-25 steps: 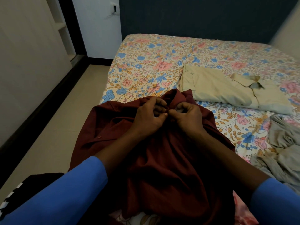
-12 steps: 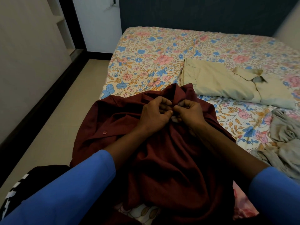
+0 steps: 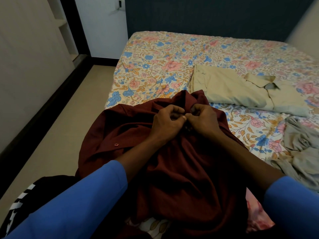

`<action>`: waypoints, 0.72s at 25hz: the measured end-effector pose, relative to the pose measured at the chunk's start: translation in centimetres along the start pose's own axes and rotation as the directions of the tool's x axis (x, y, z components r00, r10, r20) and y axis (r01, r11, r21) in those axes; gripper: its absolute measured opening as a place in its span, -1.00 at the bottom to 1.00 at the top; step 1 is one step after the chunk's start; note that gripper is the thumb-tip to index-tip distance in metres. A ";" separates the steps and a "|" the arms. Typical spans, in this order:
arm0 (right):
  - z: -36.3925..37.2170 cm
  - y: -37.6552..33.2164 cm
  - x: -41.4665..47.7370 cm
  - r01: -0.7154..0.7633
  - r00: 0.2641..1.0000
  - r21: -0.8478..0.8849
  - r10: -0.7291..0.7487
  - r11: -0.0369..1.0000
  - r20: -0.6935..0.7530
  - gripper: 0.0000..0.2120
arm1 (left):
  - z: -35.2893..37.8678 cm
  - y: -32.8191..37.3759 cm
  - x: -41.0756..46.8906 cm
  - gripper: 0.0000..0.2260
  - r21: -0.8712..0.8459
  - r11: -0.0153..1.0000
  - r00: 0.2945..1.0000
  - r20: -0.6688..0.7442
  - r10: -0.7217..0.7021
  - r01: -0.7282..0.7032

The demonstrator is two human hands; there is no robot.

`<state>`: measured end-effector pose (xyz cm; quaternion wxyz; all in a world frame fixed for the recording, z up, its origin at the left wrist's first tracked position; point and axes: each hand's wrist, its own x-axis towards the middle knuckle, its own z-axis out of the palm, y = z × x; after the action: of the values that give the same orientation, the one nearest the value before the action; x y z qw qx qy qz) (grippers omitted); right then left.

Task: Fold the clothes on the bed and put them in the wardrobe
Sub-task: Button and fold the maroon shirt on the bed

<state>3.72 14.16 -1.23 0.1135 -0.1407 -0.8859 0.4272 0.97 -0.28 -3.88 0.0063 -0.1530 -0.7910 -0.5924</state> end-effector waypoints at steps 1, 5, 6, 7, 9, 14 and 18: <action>0.0 0.0 0.0 0.067 0.996 -0.137 -0.075 0.988 -0.050 -0.86 | 0.3 0.2 -0.1 -0.81 -0.034 0.999 1.000 0.019 -0.021 0.022; 0.3 0.5 0.0 0.177 0.971 -0.306 -0.217 0.935 -0.100 -0.88 | 1.6 0.5 -0.1 -0.82 -0.332 0.918 0.977 0.080 -0.200 0.215; 0.3 0.8 0.2 0.192 0.968 -0.323 -0.234 0.927 -0.094 -0.90 | 1.6 0.6 0.0 -0.82 -0.413 0.872 0.964 0.106 -0.243 0.265; 0.2 1.0 0.4 0.205 0.965 -0.325 -0.246 0.923 -0.090 -0.91 | 1.6 0.8 0.1 -0.81 -0.468 0.829 0.952 0.133 -0.276 0.305; -0.5 1.1 0.8 0.211 0.968 -0.321 -0.244 0.923 -0.063 -0.92 | 1.5 1.0 0.1 -0.78 -0.511 0.783 0.935 0.174 -0.310 0.355; -1.1 1.4 0.7 0.190 0.977 -0.380 -0.211 0.905 -0.012 -0.75 | 1.6 0.6 0.1 -0.76 -0.447 0.815 0.929 0.203 -0.309 0.369; -1.1 0.9 0.9 0.286 0.938 -0.576 -0.345 0.766 0.008 -0.79 | 1.8 0.5 0.3 -0.78 -0.451 0.808 0.925 0.213 -0.314 0.379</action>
<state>3.38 15.81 -1.18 0.1803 -0.0379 -0.9766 0.1106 1.16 1.64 -3.90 -0.1911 -0.0402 -0.6306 -0.7511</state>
